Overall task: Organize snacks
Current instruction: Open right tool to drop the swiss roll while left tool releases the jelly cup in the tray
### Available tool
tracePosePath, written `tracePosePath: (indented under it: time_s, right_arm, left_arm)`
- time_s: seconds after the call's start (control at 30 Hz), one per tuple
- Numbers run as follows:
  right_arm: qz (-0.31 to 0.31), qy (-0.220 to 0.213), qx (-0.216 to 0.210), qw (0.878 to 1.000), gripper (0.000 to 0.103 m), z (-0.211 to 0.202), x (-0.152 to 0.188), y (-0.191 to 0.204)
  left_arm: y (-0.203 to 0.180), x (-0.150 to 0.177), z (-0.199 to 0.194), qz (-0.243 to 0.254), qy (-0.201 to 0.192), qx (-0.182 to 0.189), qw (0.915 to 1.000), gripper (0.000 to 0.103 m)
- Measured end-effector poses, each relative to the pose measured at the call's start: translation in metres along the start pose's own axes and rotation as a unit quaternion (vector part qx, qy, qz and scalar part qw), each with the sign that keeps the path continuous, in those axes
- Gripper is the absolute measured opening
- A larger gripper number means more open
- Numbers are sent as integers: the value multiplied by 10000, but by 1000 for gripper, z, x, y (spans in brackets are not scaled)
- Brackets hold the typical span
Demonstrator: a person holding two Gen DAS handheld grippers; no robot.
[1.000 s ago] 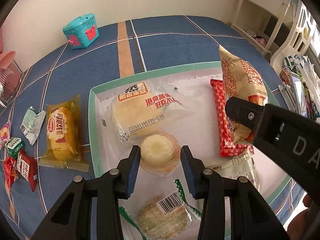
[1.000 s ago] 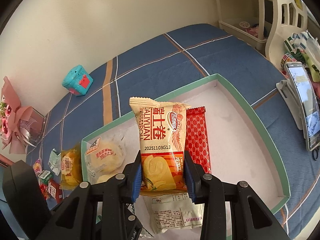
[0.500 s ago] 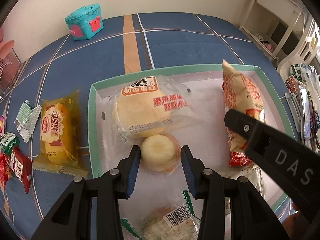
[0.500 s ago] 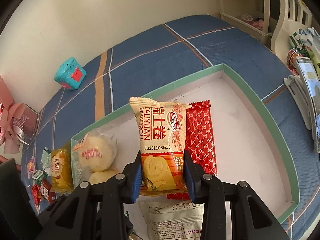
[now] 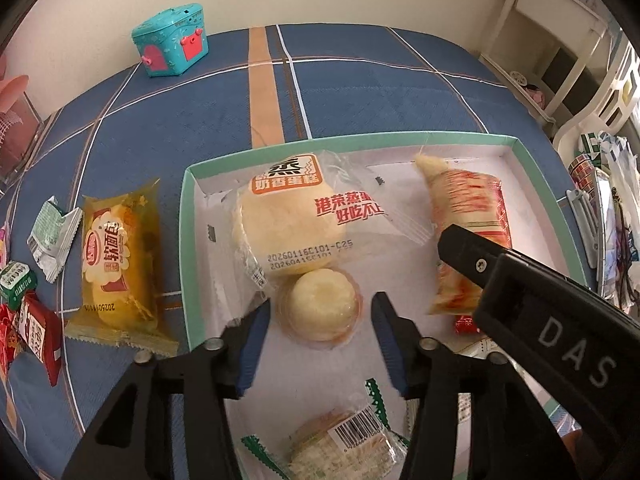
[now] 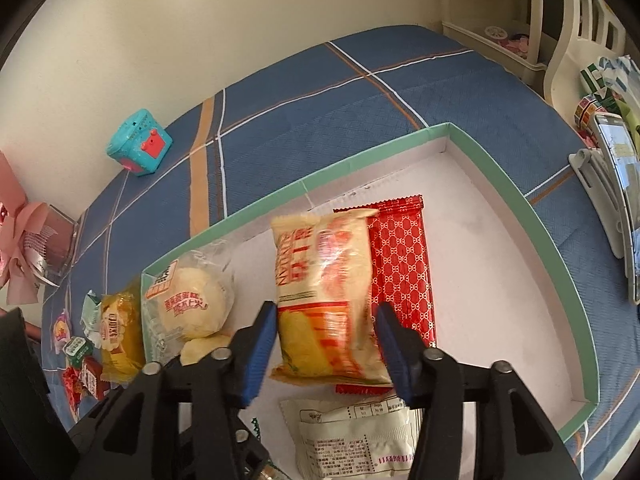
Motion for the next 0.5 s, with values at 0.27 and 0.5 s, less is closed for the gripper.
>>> tracePosePath:
  time_s: [0.27, 0.5]
  right_arm:
    - [-123, -145, 176, 9997, 73, -21, -3, 1]
    - [-217, -299, 298, 9989, 78, -47, -3, 2]
  left_arm:
    - [-2, 2, -15, -40, 47, 94, 9999, 58]
    - [2, 6, -33, -169, 236, -95, 9995, 59]
Point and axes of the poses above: each gripper's, at about its wrist camera, not at the fingertips, and z roughly the way its jaws point, y to its left, x to its underside, the point moved 2 cm from there along z, roughly the way its jaws point, and after that the axes turned 5 degrees about x, right-handed, at the moved point
